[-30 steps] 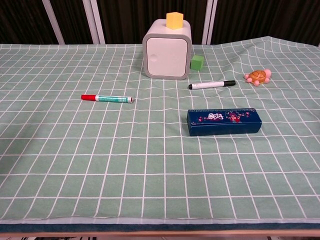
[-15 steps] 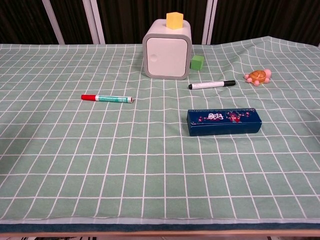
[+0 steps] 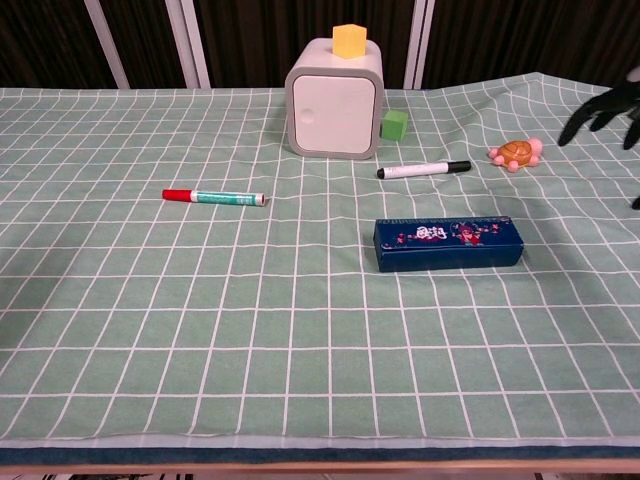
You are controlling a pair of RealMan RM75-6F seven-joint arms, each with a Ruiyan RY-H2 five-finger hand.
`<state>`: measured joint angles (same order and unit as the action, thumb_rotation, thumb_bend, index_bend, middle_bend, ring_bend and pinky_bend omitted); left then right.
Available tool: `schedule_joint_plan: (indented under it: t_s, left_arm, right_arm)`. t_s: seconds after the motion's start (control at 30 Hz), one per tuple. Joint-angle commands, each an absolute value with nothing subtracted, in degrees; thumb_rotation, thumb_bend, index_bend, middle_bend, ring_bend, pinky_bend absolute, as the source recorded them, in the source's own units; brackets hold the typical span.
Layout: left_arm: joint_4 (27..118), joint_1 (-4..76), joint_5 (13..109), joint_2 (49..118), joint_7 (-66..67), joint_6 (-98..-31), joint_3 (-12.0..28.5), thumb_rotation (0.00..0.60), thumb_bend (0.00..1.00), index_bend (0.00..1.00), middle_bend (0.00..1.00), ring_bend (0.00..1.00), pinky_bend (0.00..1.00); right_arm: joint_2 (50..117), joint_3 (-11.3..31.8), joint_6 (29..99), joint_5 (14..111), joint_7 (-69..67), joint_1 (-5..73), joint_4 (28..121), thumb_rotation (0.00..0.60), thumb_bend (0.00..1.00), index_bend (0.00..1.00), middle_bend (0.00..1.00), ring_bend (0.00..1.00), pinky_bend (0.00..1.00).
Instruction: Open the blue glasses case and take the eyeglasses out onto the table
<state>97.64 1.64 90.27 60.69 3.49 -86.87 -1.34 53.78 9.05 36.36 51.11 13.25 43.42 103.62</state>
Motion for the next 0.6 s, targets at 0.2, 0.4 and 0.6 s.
schedule_joint_plan:
  t_s: [0.2,0.4,0.6]
  left_arm:
    - [98.02,1.76,89.03,60.37,3.07,-86.02,-1.17,0.6,0.44,0.03,0.0,0.0,0.0]
    - [98.26,1.76,88.8,60.36,3.18,-85.89,-1.15,0.6,0.44,0.03,0.0,0.0,0.0]
    - [98.43,1.84,88.44,60.27,3.09,-85.51,-1.15,0.6,0.45,0.03,0.0,0.0,0.0]
  right_arm:
    - [64.49,3.8,39.45,27.6,29.51,59.69,103.93,0.6,0.2,0.21,0.1,0.11,0.23]
    - [70.16,2.27,44.39,19.14,33.52,65.29,103.54,0.6,0.2,0.21,0.12,0.11,0.23]
    - [75.92,3.22,49.97,16.5,33.94,66.92,101.61,0.6,0.19,0.21,0.18,0.13,0.23]
